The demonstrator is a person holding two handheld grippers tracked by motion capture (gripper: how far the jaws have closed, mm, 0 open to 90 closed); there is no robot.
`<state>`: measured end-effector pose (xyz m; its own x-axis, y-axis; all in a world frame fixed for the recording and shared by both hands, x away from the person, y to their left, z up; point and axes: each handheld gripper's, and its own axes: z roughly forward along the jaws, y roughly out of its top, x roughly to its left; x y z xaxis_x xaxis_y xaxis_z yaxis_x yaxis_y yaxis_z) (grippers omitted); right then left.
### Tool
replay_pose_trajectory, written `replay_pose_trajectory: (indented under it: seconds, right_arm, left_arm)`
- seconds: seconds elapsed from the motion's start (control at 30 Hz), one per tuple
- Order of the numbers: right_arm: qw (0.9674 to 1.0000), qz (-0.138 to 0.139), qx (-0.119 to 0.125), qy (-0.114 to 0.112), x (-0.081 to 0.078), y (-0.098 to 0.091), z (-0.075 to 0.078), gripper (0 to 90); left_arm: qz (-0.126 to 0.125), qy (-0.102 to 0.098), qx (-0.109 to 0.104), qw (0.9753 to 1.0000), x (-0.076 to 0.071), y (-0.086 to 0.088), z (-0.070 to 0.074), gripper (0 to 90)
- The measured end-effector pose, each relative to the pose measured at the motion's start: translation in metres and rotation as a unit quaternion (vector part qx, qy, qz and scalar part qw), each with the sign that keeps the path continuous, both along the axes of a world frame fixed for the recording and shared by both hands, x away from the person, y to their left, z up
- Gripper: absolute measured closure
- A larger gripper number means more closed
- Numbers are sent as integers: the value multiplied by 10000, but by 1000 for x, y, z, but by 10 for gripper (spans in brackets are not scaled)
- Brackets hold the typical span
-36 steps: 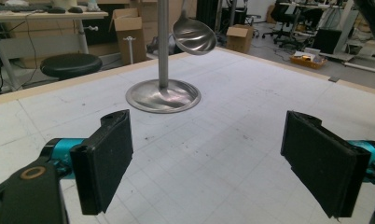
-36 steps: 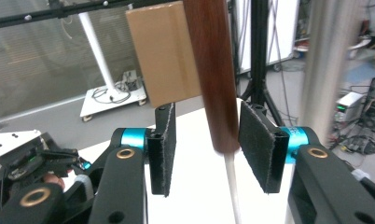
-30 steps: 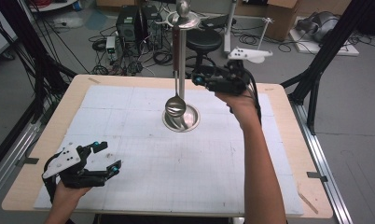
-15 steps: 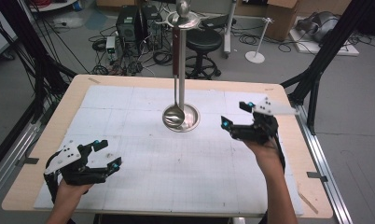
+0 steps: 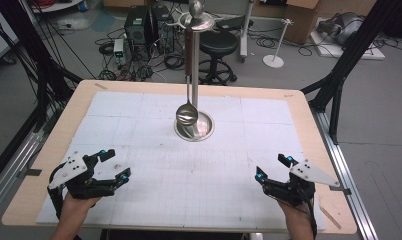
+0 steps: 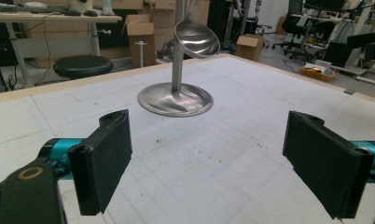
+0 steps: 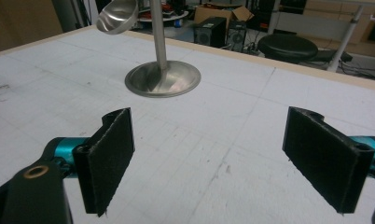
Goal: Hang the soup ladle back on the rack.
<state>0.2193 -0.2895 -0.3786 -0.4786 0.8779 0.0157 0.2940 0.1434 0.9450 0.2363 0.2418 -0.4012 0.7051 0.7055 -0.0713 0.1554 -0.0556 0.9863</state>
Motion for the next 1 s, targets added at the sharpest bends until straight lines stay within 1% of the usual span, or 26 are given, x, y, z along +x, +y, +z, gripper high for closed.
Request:
replay_pose_trajectory:
  seconds: [0.07, 0.13, 0.17, 0.27, 0.37, 0.47, 0.63, 1.0]
  right_arm:
    - [9999, -83, 62, -50, -9, -1, 0, 159]
    - [9999, -154, -15, -40, -17, -2, 0, 159]
    - [9999, -151, -29, -62, -20, -2, -1, 159]
    - [9998, -153, 39, -105, -26, -5, -2, 159]
    - [9996, -248, 126, -58, -25, -7, -3, 159]
    - [9997, -225, 90, -71, -26, -6, -4, 159]
    - [9997, -214, 123, -13, -24, -6, -5, 159]
    - [9997, -205, 135, -44, -23, -7, -5, 159]
  left_arm:
    - [-12, -14, -1, 10000, -2, 0, 0, 162]
    - [-29, -46, 20, 10000, -4, -1, 0, 162]
    - [-33, -45, 28, 10000, -5, -1, 0, 162]
    - [-28, -84, 35, 10000, -9, -1, 1, 163]
    - [-42, -115, 42, 9999, -12, -1, 2, 164]
    - [-38, -108, 34, 9999, -14, -1, 2, 164]
    - [-29, -103, 56, 9999, -14, -1, 1, 164]
    - [30, -101, 34, 9999, -14, 1, 1, 164]
